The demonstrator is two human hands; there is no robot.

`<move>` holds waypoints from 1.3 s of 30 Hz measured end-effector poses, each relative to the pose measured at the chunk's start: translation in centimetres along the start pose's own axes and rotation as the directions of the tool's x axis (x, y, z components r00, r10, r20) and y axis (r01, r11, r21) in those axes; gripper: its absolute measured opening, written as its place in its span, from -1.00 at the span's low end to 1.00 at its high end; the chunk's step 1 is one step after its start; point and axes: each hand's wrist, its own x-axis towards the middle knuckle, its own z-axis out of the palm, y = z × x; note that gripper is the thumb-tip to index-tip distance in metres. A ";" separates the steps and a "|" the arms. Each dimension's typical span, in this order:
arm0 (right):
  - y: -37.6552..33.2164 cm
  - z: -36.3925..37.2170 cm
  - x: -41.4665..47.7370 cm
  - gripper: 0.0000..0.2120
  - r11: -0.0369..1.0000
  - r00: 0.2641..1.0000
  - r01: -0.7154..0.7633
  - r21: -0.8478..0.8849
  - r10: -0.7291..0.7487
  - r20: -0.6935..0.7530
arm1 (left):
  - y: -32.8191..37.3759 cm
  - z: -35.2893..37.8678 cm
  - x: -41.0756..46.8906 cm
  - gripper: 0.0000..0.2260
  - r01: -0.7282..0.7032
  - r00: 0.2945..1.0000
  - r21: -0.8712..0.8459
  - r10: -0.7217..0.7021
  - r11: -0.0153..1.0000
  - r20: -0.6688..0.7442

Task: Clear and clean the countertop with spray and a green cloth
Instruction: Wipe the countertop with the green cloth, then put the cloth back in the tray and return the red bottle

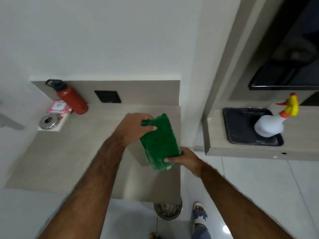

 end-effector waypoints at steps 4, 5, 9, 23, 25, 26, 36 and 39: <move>0.1 -5.8 -3.8 -0.67 0.977 0.983 0.014 0.213 0.026 -0.183 | 3.3 3.9 3.0 -0.75 -0.055 0.997 0.014 0.055 0.998 -0.053; 0.4 -7.1 -4.6 -0.67 0.966 0.973 0.017 0.258 0.044 -0.229 | 4.3 5.0 3.8 -0.75 -0.080 0.995 0.025 0.081 0.996 -0.056; 1.9 -12.6 -7.2 -0.63 0.911 0.910 0.041 0.410 0.135 -0.392 | 9.2 10.9 8.4 -0.74 -0.185 0.982 0.098 0.179 0.978 0.065; 3.4 -26.4 -5.5 -0.78 0.683 0.710 0.196 0.704 0.397 -0.582 | 21.8 28.1 23.5 -0.70 -0.315 0.944 0.284 0.267 0.906 0.194; 3.4 -27.6 -4.8 -0.79 0.678 0.708 0.175 0.714 0.418 -0.570 | 22.0 29.6 25.1 -0.65 -0.287 0.952 0.331 0.229 0.899 0.202; 3.3 -28.1 -4.4 -0.78 0.677 0.705 0.165 0.718 0.428 -0.566 | 21.9 30.4 25.9 -0.64 -0.275 0.955 0.350 0.213 0.896 0.206; 3.6 -28.8 -7.6 -0.49 0.955 0.593 -0.295 -0.021 0.166 -0.788 | 20.4 33.6 27.3 -0.63 -0.229 0.967 0.413 0.156 0.881 0.203; 3.8 -27.9 -8.7 -0.47 0.650 0.632 -0.458 -0.606 -0.241 -0.736 | 19.5 32.7 25.1 -0.56 -0.262 0.965 0.430 0.229 0.864 0.128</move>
